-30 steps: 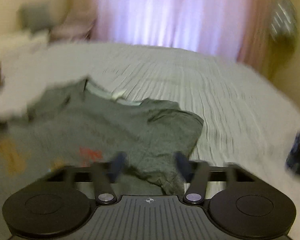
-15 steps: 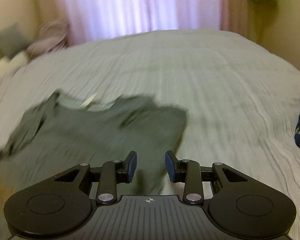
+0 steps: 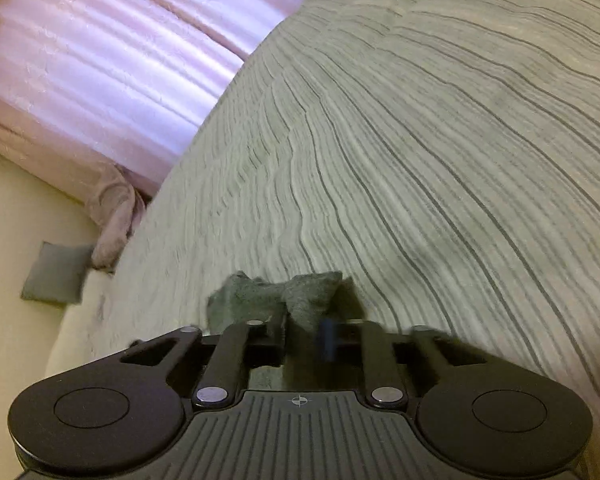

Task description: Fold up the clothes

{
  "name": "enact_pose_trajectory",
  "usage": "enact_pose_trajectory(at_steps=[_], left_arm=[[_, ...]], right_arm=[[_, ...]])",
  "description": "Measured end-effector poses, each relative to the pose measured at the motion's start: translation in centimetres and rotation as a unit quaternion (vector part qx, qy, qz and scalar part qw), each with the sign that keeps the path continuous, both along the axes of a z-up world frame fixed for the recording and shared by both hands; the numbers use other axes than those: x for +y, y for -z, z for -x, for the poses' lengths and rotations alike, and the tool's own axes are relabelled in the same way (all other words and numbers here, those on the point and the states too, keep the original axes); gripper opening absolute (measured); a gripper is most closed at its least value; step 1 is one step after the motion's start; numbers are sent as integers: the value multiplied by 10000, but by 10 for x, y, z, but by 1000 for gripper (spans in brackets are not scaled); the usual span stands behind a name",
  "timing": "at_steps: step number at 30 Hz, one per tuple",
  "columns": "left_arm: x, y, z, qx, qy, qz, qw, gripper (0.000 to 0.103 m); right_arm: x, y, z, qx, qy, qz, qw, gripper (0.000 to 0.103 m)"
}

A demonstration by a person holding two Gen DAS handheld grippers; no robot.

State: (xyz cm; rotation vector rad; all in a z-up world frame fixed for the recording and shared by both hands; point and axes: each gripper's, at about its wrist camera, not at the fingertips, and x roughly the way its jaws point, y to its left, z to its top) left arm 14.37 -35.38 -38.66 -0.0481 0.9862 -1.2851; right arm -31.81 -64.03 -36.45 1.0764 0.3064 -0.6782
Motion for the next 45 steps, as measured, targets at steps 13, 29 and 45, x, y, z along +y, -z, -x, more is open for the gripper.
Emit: enact_pose_trajectory(at_steps=[13,29,45], left_arm=[[16,-36,40,-1860,-288,287,9817,13],[42,-40,68,-2060,1018,-66,9732,8],[193,-57,169,-2429,1578,-383,9564,8]], right_arm=[[75,-54,-38,2465,319,2675,9310,65],[120,-63,-50,2560,-575,2832,9224,36],[319,-67,2,3112,-544,2980,9008,63]])
